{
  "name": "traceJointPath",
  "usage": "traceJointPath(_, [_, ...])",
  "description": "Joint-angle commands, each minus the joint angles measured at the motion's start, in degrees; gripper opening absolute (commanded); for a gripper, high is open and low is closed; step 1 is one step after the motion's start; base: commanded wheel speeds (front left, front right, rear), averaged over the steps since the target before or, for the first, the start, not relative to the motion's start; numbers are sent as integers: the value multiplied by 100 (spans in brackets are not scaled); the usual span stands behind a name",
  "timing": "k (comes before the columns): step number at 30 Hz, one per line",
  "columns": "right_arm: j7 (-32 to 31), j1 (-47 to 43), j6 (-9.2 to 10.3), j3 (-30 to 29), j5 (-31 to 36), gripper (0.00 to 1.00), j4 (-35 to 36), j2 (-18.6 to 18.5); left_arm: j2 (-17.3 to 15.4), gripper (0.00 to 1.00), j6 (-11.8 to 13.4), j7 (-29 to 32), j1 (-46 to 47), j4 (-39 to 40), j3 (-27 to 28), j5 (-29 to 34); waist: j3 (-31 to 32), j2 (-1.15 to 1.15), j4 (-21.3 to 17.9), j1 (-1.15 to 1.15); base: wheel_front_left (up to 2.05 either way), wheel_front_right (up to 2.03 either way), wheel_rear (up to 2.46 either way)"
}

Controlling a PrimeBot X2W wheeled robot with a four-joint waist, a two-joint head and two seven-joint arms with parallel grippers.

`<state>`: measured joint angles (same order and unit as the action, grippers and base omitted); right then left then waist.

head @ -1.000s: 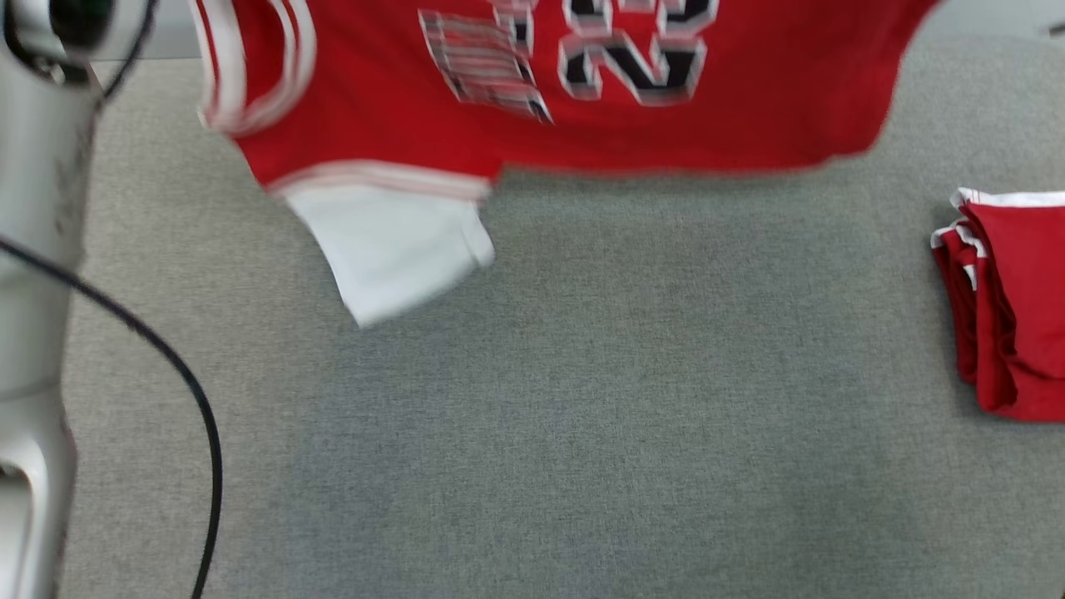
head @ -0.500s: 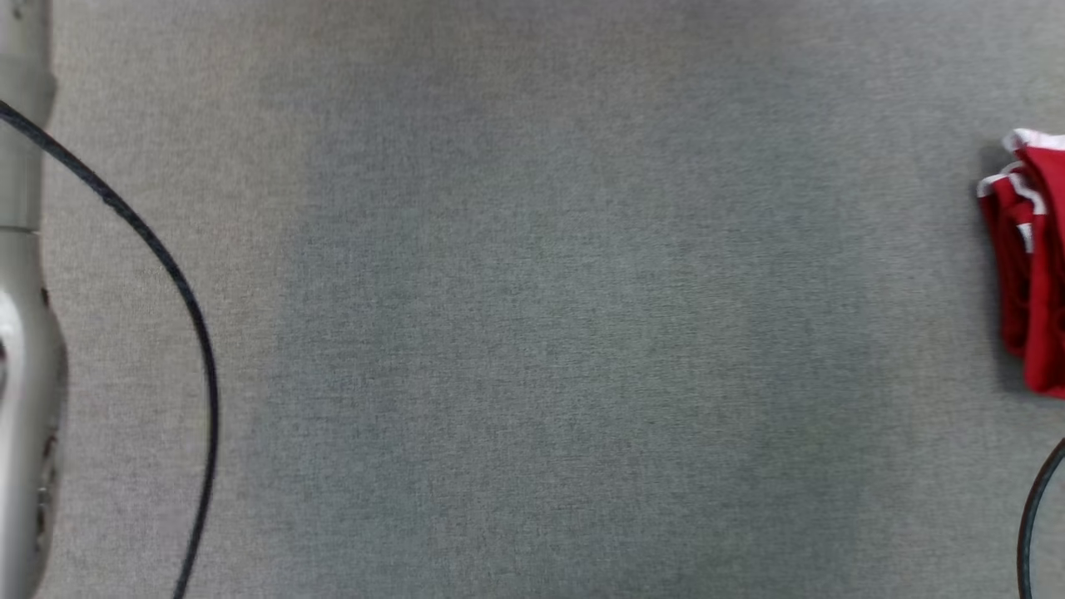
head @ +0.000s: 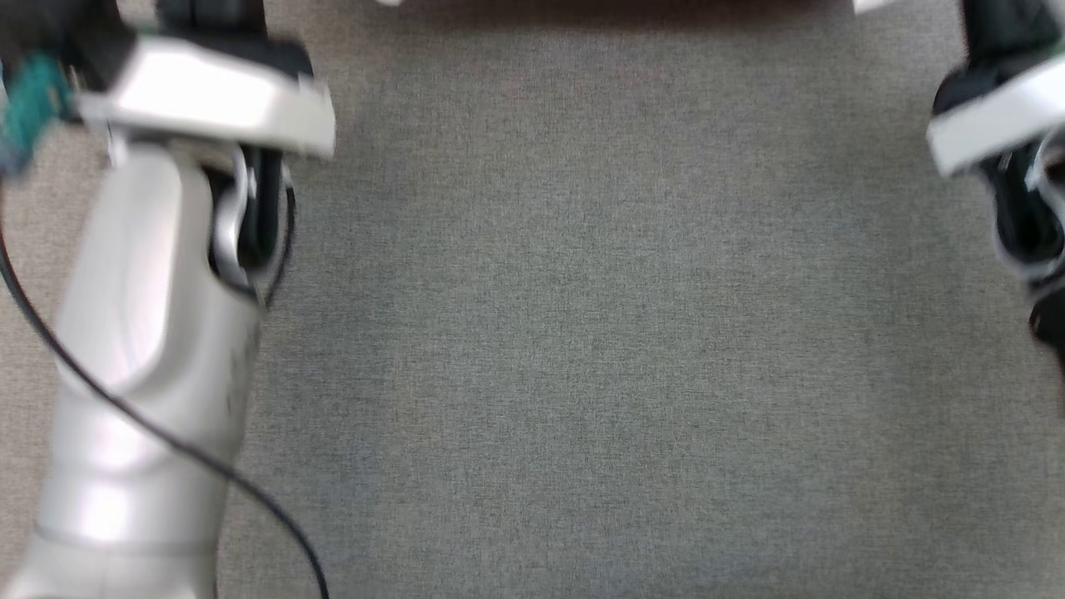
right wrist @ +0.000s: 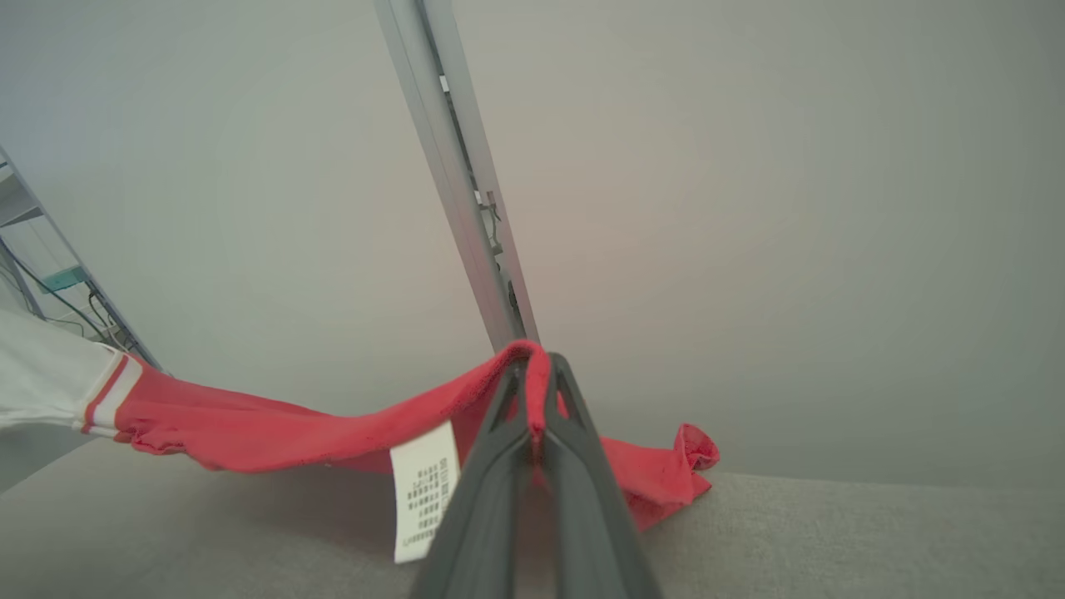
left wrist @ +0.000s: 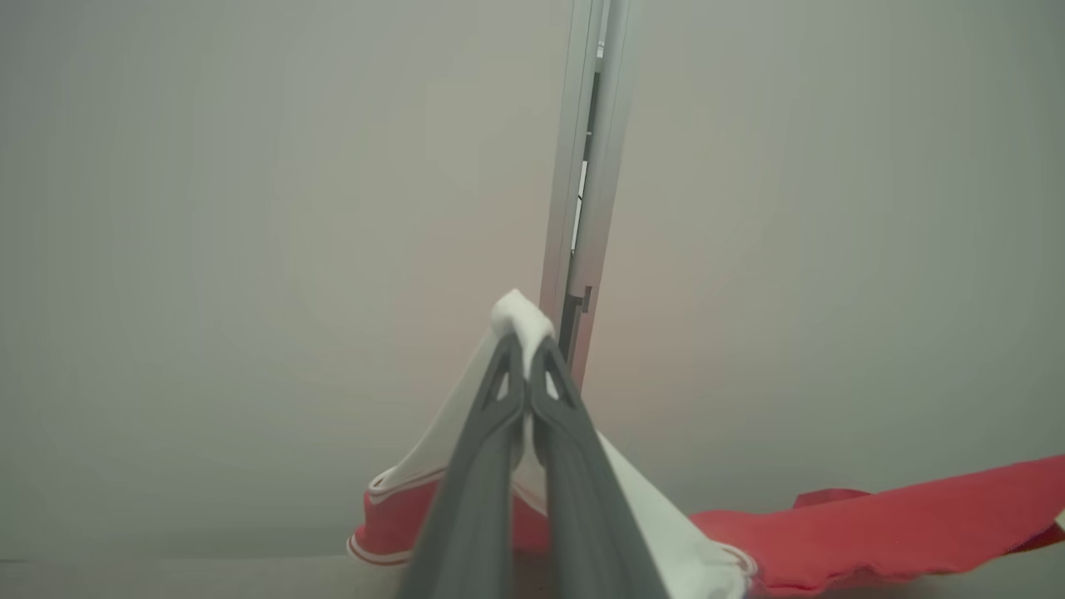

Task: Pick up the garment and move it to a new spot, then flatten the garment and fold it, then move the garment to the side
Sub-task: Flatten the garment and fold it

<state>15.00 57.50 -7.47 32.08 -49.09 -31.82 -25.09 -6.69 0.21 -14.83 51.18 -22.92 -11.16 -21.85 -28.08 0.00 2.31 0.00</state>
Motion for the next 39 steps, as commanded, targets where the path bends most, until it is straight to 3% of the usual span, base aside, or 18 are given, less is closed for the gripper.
traceJointPath(1, [34, -130, -6, -31, -8, 0, 43, -9, -31, 0, 25, -29, -106, 77, 30, -1, 69, 0, -2, 0, 0, 0, 0])
traceJointPath(9, [34, -2328, -5, -679, 192, 0, 1214, 92, -97, 0, 478, 315, -2855, 2060, 306, -432, 509, 0, -4, 0, 0, 0, 0])
traceJointPath(14, [25, -3586, -5, -1194, 396, 0, 1597, 310, -212, 0, 684, 792, -4173, 2755, 211, -509, 957, 0, 84, 0, 0, 0, 0])
traceJointPath(19, [19, -4970, -5, -1808, 594, 0, 1834, 515, -311, 0, 691, 1389, -5235, 3114, -75, -676, 1585, 0, 297, 0, 0, 0, 0])
traceJointPath(29, [-911, -6858, -4, -2674, 1155, 0, 2932, 929, -920, 0, 1098, 2685, -6823, 4443, -257, -597, 2216, 0, 425, 0, 0, 0, 0])
traceJointPath(39, [-2128, -7975, -4, -3374, 1590, 0, 3894, 1471, -1319, 0, 1450, 3550, -7688, 5432, -248, -610, 2347, 0, 380, 0, 0, 0, 0])
